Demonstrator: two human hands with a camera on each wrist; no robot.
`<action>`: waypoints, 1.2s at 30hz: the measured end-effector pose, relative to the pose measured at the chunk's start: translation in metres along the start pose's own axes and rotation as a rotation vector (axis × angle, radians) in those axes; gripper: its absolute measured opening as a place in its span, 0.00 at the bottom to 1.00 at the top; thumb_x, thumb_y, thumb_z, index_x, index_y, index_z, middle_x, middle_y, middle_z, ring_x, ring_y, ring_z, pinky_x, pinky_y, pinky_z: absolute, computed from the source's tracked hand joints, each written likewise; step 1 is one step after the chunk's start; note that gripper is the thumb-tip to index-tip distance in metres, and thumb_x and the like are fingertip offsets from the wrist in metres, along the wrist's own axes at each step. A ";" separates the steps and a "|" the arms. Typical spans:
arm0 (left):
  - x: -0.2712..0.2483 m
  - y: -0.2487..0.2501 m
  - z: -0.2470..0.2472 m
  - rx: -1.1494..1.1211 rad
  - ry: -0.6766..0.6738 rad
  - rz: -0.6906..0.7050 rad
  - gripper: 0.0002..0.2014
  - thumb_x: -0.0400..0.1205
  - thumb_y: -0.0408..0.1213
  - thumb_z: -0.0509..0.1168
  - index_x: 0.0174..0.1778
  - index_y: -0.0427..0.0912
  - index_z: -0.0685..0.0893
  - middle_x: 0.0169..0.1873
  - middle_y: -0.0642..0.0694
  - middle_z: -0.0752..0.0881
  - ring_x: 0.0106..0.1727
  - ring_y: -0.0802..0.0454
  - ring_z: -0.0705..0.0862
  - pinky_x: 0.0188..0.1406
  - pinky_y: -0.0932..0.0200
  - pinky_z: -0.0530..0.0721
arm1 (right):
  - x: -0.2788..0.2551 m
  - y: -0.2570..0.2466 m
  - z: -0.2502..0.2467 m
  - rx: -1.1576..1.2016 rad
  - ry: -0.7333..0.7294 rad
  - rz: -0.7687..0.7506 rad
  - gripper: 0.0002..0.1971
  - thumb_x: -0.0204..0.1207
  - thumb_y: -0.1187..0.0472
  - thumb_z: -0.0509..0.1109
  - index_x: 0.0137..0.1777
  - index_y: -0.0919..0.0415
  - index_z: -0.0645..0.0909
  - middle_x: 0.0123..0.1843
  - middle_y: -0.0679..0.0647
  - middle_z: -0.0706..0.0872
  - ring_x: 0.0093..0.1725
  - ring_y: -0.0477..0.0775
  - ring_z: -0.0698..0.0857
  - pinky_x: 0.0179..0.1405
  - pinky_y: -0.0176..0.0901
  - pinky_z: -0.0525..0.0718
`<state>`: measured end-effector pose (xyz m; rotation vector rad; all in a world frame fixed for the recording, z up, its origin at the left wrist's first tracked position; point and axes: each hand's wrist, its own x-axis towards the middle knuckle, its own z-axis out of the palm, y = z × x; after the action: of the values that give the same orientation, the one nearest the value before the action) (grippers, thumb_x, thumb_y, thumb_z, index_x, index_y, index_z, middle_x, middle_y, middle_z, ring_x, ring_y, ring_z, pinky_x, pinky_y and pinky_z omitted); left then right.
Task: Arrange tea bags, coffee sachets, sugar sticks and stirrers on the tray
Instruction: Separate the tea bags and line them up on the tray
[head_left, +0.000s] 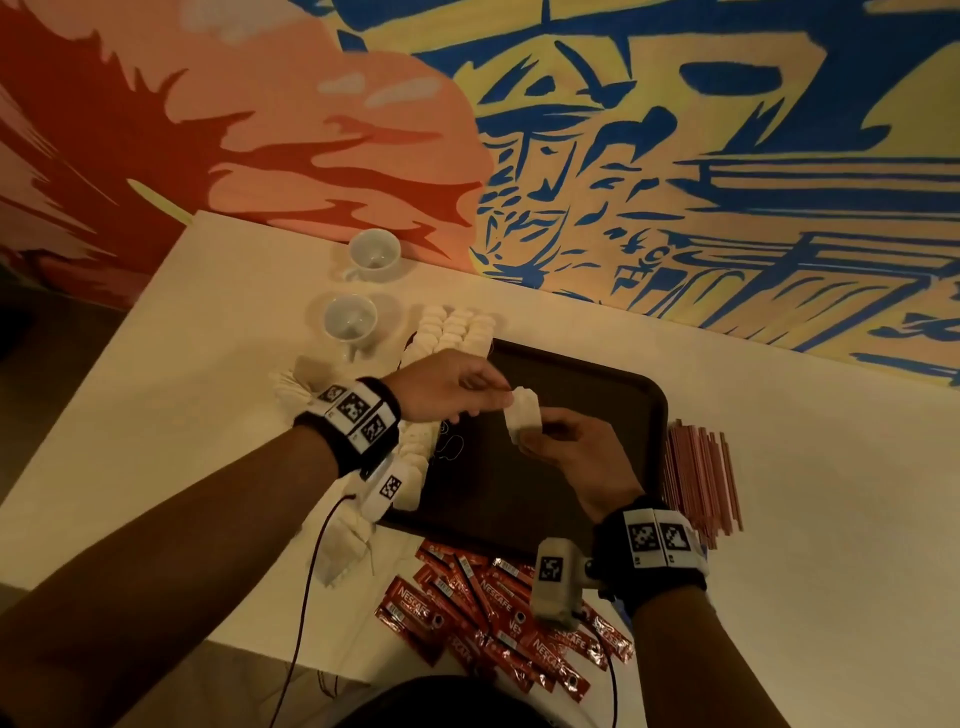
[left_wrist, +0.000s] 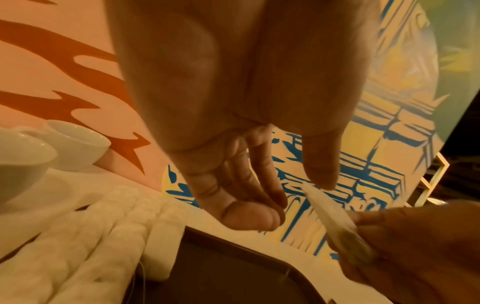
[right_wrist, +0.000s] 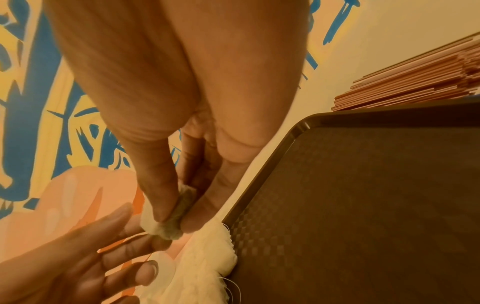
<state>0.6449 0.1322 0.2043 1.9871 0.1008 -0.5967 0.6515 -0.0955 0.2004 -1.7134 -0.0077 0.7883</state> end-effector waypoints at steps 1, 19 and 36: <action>-0.004 -0.001 0.006 -0.014 -0.012 -0.002 0.17 0.83 0.50 0.71 0.64 0.48 0.85 0.52 0.51 0.90 0.48 0.51 0.89 0.43 0.58 0.89 | 0.000 0.000 0.001 0.002 -0.006 -0.005 0.13 0.77 0.65 0.77 0.60 0.55 0.89 0.56 0.49 0.93 0.58 0.48 0.90 0.67 0.52 0.86; 0.051 -0.031 -0.018 0.229 0.284 -0.034 0.12 0.83 0.40 0.71 0.60 0.40 0.85 0.45 0.44 0.87 0.50 0.44 0.87 0.48 0.57 0.82 | -0.020 0.030 -0.004 -0.262 -0.038 0.045 0.12 0.80 0.61 0.75 0.62 0.52 0.83 0.56 0.44 0.87 0.56 0.45 0.87 0.60 0.45 0.88; 0.058 -0.076 -0.021 0.332 0.377 -0.088 0.08 0.81 0.34 0.70 0.55 0.46 0.88 0.51 0.46 0.89 0.55 0.45 0.87 0.55 0.57 0.82 | -0.035 0.050 0.094 -0.788 -0.404 0.014 0.18 0.79 0.54 0.76 0.67 0.46 0.79 0.61 0.43 0.82 0.61 0.43 0.81 0.63 0.41 0.82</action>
<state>0.6786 0.1761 0.1241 2.4123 0.3396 -0.2990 0.5577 -0.0446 0.1670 -2.2414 -0.6589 1.2325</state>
